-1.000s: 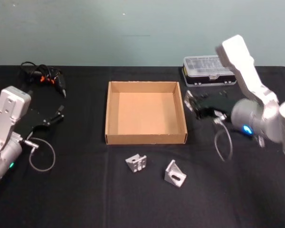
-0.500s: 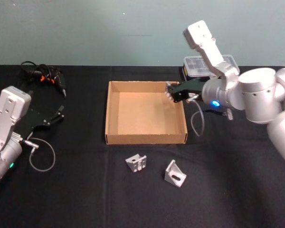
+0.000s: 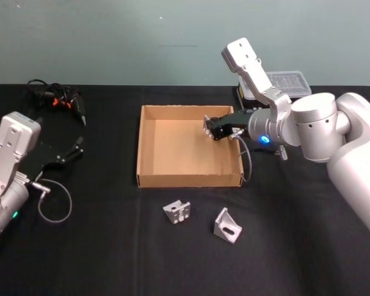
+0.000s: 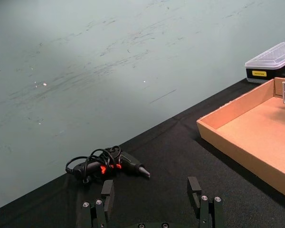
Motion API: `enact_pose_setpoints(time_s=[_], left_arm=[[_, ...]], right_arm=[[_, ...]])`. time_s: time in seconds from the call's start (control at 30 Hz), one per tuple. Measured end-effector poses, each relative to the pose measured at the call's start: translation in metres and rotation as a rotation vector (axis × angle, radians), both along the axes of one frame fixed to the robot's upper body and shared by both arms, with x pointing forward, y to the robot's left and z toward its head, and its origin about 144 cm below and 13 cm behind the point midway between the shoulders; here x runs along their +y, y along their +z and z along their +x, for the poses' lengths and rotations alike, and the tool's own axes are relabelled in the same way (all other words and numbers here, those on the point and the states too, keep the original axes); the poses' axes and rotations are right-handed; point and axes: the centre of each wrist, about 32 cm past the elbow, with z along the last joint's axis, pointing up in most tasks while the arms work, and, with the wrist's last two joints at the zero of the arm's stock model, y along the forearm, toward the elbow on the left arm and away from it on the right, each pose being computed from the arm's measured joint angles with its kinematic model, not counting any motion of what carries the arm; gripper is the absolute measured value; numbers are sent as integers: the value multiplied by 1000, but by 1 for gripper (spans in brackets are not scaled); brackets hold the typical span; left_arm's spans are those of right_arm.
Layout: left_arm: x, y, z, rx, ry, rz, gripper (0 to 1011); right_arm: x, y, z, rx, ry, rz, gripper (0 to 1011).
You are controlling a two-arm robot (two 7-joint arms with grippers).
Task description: Use one hand to pick up the angle iron from the table and place it into the box.
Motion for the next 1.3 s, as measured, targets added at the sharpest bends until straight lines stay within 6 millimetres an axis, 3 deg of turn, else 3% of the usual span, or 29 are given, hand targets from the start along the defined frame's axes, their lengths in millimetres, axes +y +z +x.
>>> enact_pose_setpoints(time_s=[0.43, 0.53, 1.3], left_arm=[[0, 0, 0, 0, 0, 0, 1011], [0, 0, 0, 0, 0, 0, 1011], [0, 0, 0, 0, 0, 0, 1011]], right_arm=[[1, -1, 1, 6, 5, 0, 100], [1, -1, 1, 5, 4, 0, 226], [0, -1, 0, 4, 1, 1, 924]])
